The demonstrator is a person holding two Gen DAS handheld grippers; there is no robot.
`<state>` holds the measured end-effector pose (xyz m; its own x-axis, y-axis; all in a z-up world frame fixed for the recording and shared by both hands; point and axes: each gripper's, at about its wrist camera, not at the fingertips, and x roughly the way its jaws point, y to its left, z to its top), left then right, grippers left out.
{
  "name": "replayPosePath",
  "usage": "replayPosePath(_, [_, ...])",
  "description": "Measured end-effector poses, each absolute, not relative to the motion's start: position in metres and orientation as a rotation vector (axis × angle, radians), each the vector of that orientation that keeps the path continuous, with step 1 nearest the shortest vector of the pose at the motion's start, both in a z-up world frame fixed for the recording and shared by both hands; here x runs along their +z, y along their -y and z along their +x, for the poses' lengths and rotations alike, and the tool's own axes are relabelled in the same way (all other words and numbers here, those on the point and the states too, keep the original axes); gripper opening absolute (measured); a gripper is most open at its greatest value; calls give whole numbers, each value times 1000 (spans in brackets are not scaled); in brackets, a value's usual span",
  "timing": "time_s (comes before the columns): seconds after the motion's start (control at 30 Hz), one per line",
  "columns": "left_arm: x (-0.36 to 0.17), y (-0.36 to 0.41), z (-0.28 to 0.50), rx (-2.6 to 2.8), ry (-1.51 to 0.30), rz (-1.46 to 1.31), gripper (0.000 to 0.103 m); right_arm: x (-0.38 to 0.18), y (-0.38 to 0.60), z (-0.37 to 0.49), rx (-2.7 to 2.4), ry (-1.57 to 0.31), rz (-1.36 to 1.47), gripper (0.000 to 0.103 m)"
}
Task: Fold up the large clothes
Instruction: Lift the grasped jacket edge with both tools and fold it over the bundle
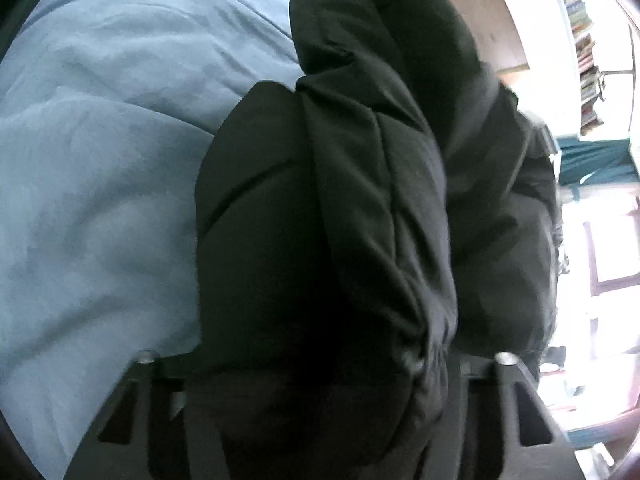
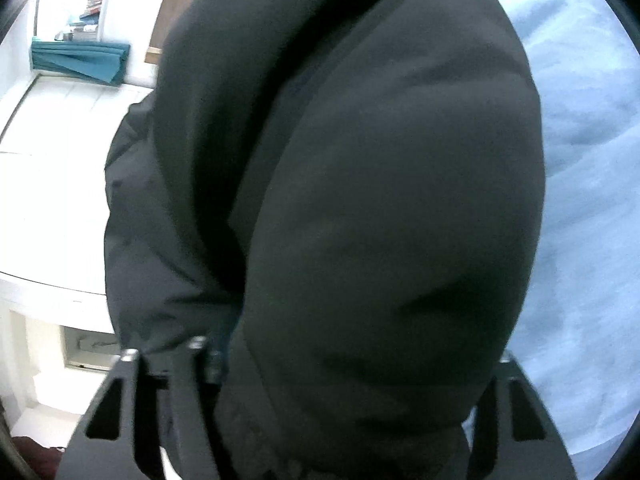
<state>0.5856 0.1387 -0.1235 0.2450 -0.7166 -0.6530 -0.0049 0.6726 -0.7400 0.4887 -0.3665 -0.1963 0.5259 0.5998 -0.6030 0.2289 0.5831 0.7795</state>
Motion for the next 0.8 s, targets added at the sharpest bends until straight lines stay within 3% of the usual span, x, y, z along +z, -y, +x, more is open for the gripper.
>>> replayPosePath(0.13, [-106,-128,572,-553,-1212,-690,25,-186,355,492,253,-1019,935,33])
replayPosePath(0.27, [-80,-128,562,-557,-1161,-713,21,-165,339,491,230,-1004,888,23])
replayPosePath(0.8, [16,-160,513,-654,-948,-677,18,-37,282,470,289,-887,748,16])
